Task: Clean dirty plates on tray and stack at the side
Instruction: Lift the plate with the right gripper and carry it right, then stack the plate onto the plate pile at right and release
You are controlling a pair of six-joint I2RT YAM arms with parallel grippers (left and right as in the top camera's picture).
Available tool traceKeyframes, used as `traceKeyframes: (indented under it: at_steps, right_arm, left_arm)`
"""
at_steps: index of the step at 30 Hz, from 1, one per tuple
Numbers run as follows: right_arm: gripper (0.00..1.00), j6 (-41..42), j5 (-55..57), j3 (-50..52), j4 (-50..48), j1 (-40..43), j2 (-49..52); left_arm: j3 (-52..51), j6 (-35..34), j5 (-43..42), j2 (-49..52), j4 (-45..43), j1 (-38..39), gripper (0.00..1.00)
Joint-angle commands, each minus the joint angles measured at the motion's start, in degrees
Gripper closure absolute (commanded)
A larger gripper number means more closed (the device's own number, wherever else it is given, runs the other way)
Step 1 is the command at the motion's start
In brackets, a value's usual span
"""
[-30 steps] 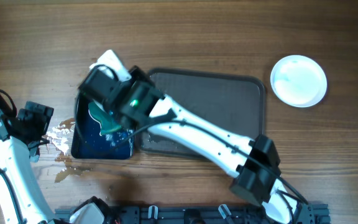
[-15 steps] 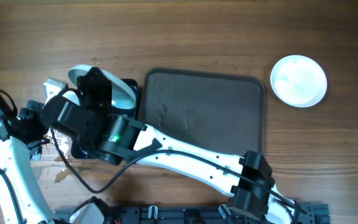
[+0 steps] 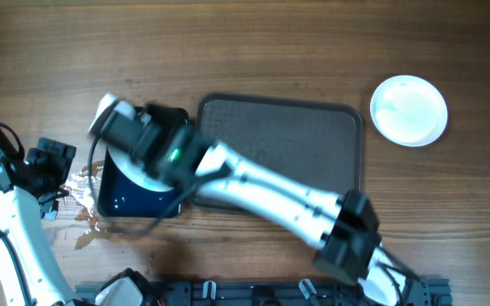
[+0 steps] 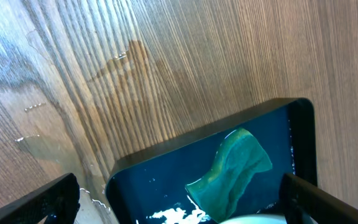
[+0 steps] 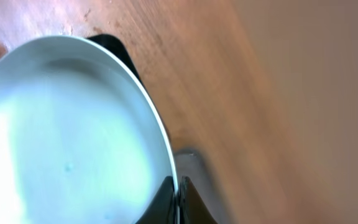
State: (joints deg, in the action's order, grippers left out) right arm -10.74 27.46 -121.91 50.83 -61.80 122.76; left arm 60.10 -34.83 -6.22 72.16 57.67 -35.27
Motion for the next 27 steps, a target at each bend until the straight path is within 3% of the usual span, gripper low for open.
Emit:
traceKeyframes:
  at_steps: [1,7,16,22,27]
  right_arm:
    - [0.96,26.1,-16.9,-0.6,2.7,10.6,0.3]
    - [0.95,36.4,-28.9,-0.6,17.7,36.5,-0.4]
    - [0.95,31.5,-20.6,2.1,36.3,71.6,-0.4]
    - [0.95,31.8,-23.9,13.6,33.4,88.1,-0.4]
    - [0.96,31.8,-25.6,23.3,24.7,89.7,-0.3]
  left_arm:
    - [0.0,-0.5,-1.7,0.1,0.1,-0.2,0.00]
    - [0.0,-0.5,-1.9,1.1,-0.9,4.7,0.00]
    - [0.0,-0.6,-1.9,8.7,-4.7,16.7,0.00]
    - [0.0,-0.6,-1.8,8.7,-6.7,20.7,0.00]
    - [0.0,-0.6,-1.9,8.7,-7.4,20.9,0.00]
